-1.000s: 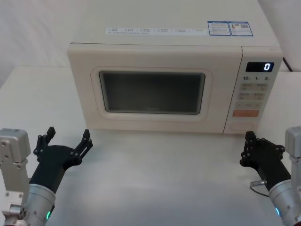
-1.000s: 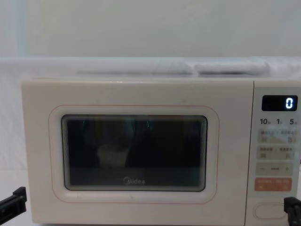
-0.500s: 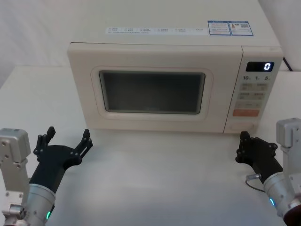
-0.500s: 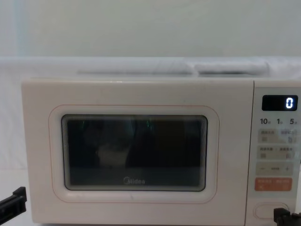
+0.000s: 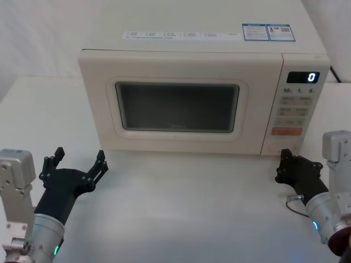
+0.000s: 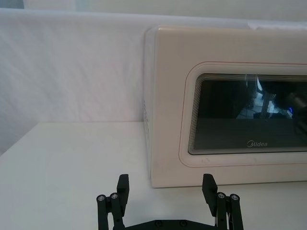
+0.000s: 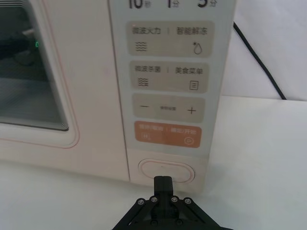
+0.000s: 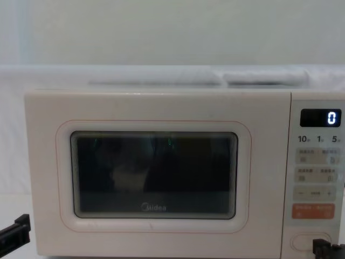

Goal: Press the button to open the microwave door with one hand; close the microwave door with the other hand.

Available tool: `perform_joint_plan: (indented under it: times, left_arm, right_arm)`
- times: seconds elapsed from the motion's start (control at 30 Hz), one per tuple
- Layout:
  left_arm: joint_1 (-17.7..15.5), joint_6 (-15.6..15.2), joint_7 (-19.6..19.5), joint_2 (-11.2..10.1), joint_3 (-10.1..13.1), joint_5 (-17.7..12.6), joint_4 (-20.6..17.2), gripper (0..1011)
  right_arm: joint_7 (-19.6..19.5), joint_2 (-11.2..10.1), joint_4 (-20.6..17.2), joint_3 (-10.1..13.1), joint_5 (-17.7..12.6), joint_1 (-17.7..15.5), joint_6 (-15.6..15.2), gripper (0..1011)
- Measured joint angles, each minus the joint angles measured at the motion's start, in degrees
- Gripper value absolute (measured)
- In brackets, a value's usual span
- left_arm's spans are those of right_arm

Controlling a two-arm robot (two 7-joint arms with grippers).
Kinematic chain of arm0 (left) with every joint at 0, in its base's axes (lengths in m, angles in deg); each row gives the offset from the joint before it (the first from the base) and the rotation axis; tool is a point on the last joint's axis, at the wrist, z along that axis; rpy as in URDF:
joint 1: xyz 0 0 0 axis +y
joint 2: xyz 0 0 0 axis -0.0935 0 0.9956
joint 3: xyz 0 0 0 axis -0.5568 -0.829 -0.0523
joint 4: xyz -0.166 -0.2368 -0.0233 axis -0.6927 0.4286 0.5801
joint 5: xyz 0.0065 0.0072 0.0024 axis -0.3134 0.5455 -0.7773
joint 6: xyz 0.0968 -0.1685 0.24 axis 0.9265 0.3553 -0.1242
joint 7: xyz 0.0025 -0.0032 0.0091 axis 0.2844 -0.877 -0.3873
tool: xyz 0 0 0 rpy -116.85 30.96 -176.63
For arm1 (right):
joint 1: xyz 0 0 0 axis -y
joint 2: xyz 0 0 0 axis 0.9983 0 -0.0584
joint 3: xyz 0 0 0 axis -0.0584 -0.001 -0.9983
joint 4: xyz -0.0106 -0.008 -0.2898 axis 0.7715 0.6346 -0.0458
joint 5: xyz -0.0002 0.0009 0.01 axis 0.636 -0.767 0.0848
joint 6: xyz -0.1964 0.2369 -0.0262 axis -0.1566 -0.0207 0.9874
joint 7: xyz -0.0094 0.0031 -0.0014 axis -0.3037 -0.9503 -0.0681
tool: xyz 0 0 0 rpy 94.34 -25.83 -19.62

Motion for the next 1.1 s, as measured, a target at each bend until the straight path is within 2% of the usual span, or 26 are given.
perform_joint_plan:
  times: [0.5, 1.1]
  left_arm:
    - [0.0, 0.0, 0.0, 0.0, 0.0, 0.0, 0.0, 1001]
    - [0.0, 0.0, 0.0, 0.0, 0.0, 0.0, 0.0, 1001]
  right_arm:
    - [0.1, 0.7, 3.2, 0.6, -0.7, 2.3, 0.7, 0]
    - [0.1, 0.8, 4.1, 0.7, -0.3, 3.2, 0.5, 0]
